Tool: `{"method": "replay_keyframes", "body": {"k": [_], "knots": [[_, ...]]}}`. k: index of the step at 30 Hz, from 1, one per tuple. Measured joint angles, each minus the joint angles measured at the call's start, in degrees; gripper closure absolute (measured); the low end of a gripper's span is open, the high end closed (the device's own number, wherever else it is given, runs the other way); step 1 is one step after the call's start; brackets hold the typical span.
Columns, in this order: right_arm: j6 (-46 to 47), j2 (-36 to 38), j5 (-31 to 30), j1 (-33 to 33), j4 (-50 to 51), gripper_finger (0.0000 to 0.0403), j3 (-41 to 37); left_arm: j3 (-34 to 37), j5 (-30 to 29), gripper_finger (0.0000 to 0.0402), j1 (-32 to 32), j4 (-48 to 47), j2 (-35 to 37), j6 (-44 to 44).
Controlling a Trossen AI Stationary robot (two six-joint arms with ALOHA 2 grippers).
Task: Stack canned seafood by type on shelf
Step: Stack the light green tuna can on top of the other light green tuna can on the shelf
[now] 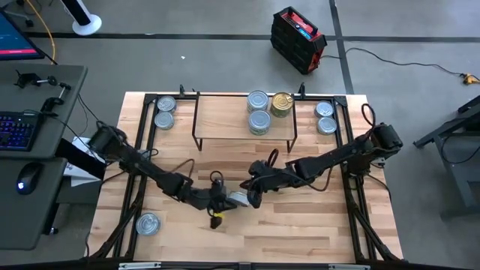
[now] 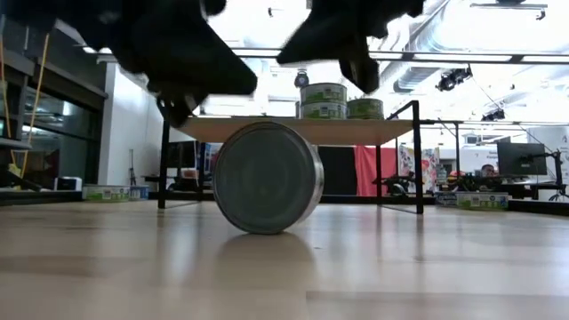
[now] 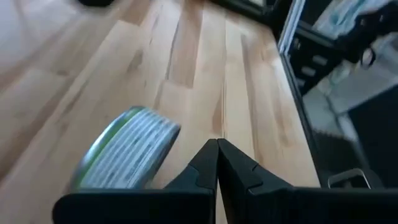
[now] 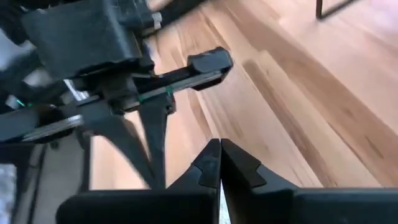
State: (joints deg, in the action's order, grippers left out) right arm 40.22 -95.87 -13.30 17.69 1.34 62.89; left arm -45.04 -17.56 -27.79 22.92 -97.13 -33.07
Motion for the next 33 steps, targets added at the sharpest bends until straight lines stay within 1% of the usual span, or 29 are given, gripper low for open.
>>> {"method": "replay_keyframes", "body": {"k": [2, 5, 8, 10, 13, 16, 18, 20, 23, 27, 30, 33], "knots": [[1.2, 0.1, 0.5, 0.0, -3.2, 0.0402, 0.1, 0.0, -0.2, 0.0401, 0.0, -6.0, 4.1, 0.8], [3.5, -1.3, 7.2, -0.4, -7.9, 0.039, 0.2, 0.1, -1.7, 0.0402, -0.1, -13.9, 11.0, 0.9], [4.3, -3.8, 11.7, -0.4, -5.3, 0.0352, 2.8, 0.1, -4.3, 0.0401, -0.7, -19.8, 17.0, -0.4], [1.1, -5.8, 13.2, -0.4, -2.0, 0.0316, 5.9, 0.1, -6.3, 0.0402, -1.3, -22.7, 20.4, -1.0], [-6.4, -8.7, 13.5, -0.3, 6.1, 0.0256, 11.3, 0.0, -8.9, 0.0402, -1.6, -24.4, 23.8, -1.7], [-12.6, -11.8, 11.3, -0.3, 16.9, 0.0202, 16.3, 0.1, -11.0, 0.0402, -1.6, -24.7, 25.0, -2.0], [-14.6, -13.7, 9.2, -0.3, 22.1, 0.0174, 18.9, 0.1, -12.4, 0.0402, -1.6, -24.8, 25.1, -2.6], [-15.0, -15.1, 7.5, -0.3, 25.8, 0.0155, 20.7, 0.1, -12.6, 0.0402, -1.5, -24.8, 25.1, -4.2], [-14.0, -15.9, 6.2, -0.3, 27.3, 0.0144, 21.4, 0.1, -12.7, 0.0402, -1.5, -24.8, 25.1, -6.3], [-11.7, -16.0, 6.0, -0.3, 27.3, 0.0142, 21.4, 0.1, -12.8, 0.0402, -1.5, -24.5, 25.1, -6.9], [-11.8, -16.0, 6.5, -0.3, 27.7, 0.0141, 21.4, 0.1, -12.8, 0.0402, -1.5, -23.6, 25.1, -6.7], [-11.6, -15.9, 6.5, -0.3, 26.2, 0.0141, 19.7, 0.1, -12.8, 0.0401, -1.5, -22.6, 25.1, -6.5]]}}
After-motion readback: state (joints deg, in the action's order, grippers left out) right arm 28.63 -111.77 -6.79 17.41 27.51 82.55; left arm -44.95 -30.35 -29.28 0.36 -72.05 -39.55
